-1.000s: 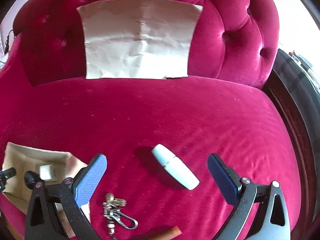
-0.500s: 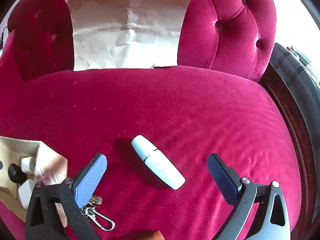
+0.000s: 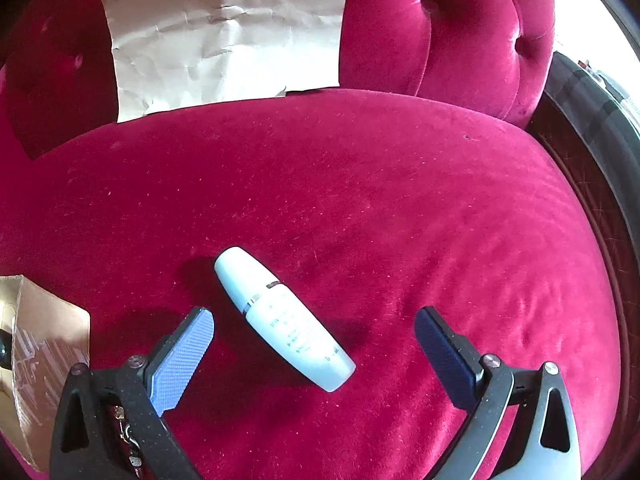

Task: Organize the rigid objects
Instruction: 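Move the right gripper to the white-and-blue bottle and close on it, then lift the white-and-blue bottle with the right gripper and carry it over the box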

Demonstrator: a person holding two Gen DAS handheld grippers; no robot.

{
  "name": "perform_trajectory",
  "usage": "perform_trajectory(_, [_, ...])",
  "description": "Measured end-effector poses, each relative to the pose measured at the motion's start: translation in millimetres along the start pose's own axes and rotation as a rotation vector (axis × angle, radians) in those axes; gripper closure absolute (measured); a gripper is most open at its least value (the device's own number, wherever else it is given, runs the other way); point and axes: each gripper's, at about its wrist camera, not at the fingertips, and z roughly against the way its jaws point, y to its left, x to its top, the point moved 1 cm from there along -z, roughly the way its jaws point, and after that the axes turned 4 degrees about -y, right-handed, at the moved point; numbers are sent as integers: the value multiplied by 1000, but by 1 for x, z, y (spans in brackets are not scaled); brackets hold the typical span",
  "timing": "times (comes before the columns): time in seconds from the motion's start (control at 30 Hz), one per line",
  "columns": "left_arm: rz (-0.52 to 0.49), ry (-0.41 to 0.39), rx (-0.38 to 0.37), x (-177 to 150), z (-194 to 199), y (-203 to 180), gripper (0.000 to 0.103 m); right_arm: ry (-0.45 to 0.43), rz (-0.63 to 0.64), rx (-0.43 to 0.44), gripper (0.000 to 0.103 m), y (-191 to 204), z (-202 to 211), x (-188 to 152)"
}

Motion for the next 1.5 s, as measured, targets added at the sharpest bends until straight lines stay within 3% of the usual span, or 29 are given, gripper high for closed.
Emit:
perform_trajectory(0.13, [1, 1, -1, 2, -2, 0, 99, 5, 13, 17, 3, 3, -2, 0])
perform_trajectory(0.23, [1, 1, 0, 2, -2, 0, 99, 9, 29, 16, 18, 8, -2, -1])
perform_trajectory(0.3, [1, 1, 0, 2, -2, 0, 99, 15, 36, 18, 51, 10, -3, -2])
perform_trajectory(0.33, [2, 1, -1, 2, -2, 0, 99, 13, 35, 28, 58, 10, -2, -3])
perform_trajectory(0.37, [2, 1, -1, 2, -2, 0, 99, 6, 37, 28, 74, 11, 1, -3])
perform_trajectory(0.4, [2, 1, -1, 2, -2, 0, 99, 5, 41, 27, 76, 12, 3, -2])
perform_trajectory(0.9, [-1, 1, 0, 2, -2, 1, 99, 14, -13, 10, 76, 6, 12, 3])
perform_trajectory(1.5, [-1, 2, 0, 2, -2, 1, 99, -58, 33, 49, 76, 34, 71, 26])
